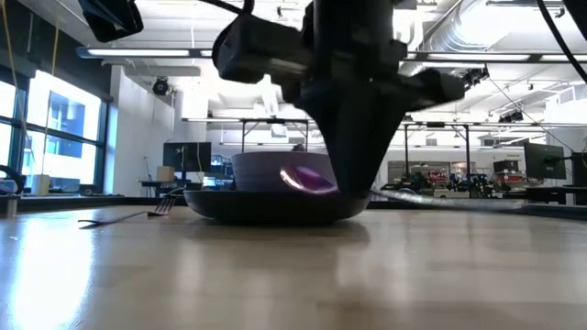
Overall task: Set table place
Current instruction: Put the dark purple spoon on top of the bowl
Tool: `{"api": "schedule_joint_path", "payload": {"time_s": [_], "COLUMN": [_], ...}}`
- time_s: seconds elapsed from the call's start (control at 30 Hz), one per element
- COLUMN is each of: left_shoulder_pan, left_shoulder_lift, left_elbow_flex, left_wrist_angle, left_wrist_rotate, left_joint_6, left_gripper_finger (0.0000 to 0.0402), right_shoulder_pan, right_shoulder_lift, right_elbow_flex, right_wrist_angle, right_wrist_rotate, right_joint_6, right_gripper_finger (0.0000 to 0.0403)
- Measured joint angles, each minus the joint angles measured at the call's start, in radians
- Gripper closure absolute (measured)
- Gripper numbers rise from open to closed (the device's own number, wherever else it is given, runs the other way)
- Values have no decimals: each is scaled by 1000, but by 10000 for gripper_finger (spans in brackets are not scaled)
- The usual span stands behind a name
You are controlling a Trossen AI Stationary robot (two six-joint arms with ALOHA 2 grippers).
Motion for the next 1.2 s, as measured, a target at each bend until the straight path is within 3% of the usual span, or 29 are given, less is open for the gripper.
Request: {"api": "schedule_joint_path", "payload": {"time_s": [0.13,0.4,0.57,0.87,1.03,1.2], "left_shoulder_pan": [0,0,0,0,0,0], "left_shoulder_lift": [0,0,0,0,0,0], "left_elbow_flex": [0,0,0,0,0,0], "left_wrist_angle": [0,0,0,0,0,0], "left_wrist_rotate": [0,0,0,0,0,-1], "left_joint_6": [0,0,0,0,0,0], "left_gripper_finger": [394,394,394,394,394,394], "right_shoulder_pan": [0,-38,-110,-274,-357,-430], "right_shoulder_lift": [0,-2,-5,-19,-19,-19], "right_elbow_flex": [77,276,369,364,363,363], "right_wrist_angle": [-66,-361,-362,-367,-367,-367], "right_wrist_rotate": [-7,-9,-11,-127,-221,-234], "right_joint_6": [-44,-183,-367,-646,-734,-786], "right_gripper_finger": [402,402,403,403,403,403]}}
